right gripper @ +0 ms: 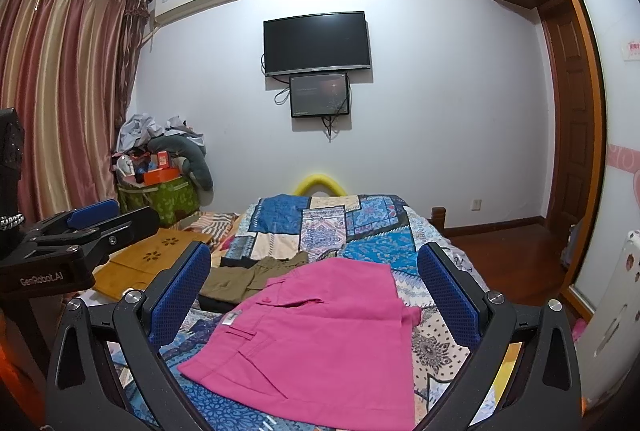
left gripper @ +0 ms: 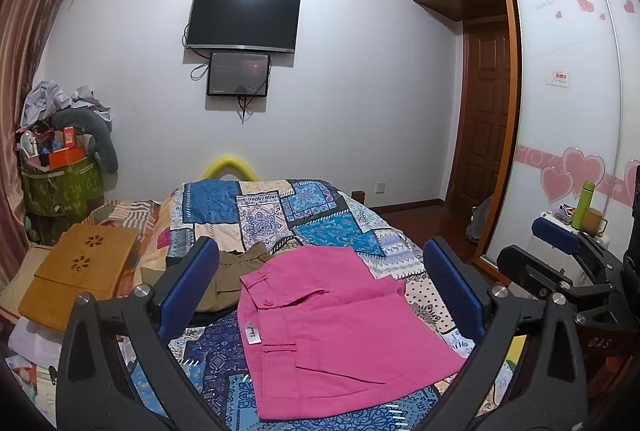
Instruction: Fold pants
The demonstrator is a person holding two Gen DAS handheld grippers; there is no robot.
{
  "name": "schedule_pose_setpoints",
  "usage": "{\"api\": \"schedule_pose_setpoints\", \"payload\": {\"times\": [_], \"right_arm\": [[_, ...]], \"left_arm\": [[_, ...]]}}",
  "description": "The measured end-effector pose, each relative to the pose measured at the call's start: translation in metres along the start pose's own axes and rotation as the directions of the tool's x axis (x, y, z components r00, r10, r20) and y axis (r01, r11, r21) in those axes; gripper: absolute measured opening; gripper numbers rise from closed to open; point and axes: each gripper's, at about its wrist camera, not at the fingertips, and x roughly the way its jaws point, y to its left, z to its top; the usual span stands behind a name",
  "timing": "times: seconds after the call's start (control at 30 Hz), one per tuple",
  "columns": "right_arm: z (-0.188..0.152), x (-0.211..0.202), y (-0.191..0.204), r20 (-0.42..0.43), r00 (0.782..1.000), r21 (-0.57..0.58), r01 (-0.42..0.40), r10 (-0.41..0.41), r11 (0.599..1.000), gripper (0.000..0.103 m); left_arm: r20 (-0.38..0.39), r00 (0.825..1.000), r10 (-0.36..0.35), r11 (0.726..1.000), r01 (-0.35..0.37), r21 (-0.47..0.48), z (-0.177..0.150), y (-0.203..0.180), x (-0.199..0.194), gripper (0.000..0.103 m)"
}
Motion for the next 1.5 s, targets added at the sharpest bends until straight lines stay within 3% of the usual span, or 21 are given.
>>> {"api": "schedule_pose_setpoints", "payload": {"times": [1.5], "right_arm": [[0.0028, -0.0067, -0.0023, 0.006, 1.000, 0.017, 0.003, -0.003, 1.000, 0.103]], "left_arm": [[-0.005, 1.000, 0.004, 1.000, -0.004, 0.000, 0.0022, 0.0002, 0.0017, 0.103]]}}
